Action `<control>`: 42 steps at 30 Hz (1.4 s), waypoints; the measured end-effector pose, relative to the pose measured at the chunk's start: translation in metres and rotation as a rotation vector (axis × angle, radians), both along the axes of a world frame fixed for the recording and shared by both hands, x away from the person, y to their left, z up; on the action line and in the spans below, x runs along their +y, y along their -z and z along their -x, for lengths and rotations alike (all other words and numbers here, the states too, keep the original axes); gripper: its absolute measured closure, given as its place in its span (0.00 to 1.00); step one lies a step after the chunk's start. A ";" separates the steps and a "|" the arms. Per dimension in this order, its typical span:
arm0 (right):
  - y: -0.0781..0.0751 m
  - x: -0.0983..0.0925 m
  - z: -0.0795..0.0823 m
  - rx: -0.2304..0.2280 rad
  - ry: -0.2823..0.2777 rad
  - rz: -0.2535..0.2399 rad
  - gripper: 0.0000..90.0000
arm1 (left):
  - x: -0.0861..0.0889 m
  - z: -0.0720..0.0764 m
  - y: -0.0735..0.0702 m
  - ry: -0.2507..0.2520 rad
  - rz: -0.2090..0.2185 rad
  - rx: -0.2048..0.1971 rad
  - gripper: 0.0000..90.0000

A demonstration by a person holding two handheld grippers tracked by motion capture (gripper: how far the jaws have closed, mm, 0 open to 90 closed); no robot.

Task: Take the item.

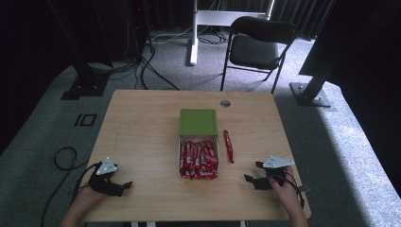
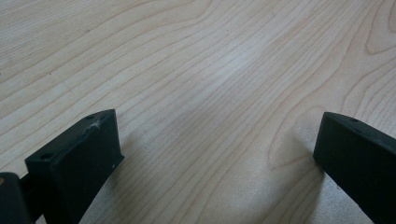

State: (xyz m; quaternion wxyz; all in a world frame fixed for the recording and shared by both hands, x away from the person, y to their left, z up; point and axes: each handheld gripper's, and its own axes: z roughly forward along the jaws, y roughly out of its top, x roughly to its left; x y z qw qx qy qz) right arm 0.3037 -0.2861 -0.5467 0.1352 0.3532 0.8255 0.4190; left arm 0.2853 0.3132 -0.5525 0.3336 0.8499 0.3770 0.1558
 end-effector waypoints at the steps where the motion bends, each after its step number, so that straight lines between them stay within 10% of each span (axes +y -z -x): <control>1: 0.001 -0.001 0.001 0.002 -0.009 0.002 0.22 | 0.000 0.000 0.000 0.000 0.000 0.000 0.02; 11: 0.009 -0.002 0.008 0.017 -0.127 0.042 0.22 | 0.000 0.000 0.000 0.002 -0.003 -0.001 0.02; 42: 0.012 -0.010 0.031 0.000 -0.220 0.122 0.14 | 0.000 0.000 0.000 0.002 -0.003 -0.001 0.02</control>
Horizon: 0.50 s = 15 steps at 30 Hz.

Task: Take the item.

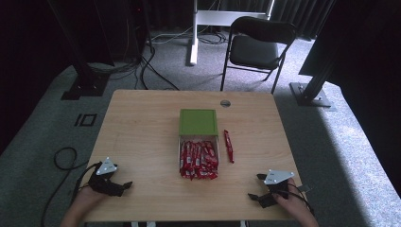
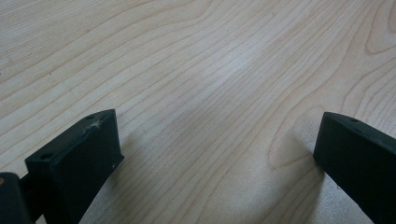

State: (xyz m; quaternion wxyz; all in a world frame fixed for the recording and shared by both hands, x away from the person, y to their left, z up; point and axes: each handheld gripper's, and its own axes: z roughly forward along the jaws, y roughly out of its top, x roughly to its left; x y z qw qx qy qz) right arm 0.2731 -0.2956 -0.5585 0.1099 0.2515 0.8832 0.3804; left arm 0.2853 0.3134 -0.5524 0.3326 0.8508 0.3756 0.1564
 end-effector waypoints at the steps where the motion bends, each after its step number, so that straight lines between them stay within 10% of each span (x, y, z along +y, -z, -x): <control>1: 0.000 0.000 0.000 0.000 0.000 0.000 0.14 | 0.000 0.000 0.000 0.000 0.000 0.000 0.02; 15: 0.000 -0.002 -0.003 0.002 0.106 -0.003 0.14 | 0.000 0.000 0.000 0.000 0.000 0.000 0.02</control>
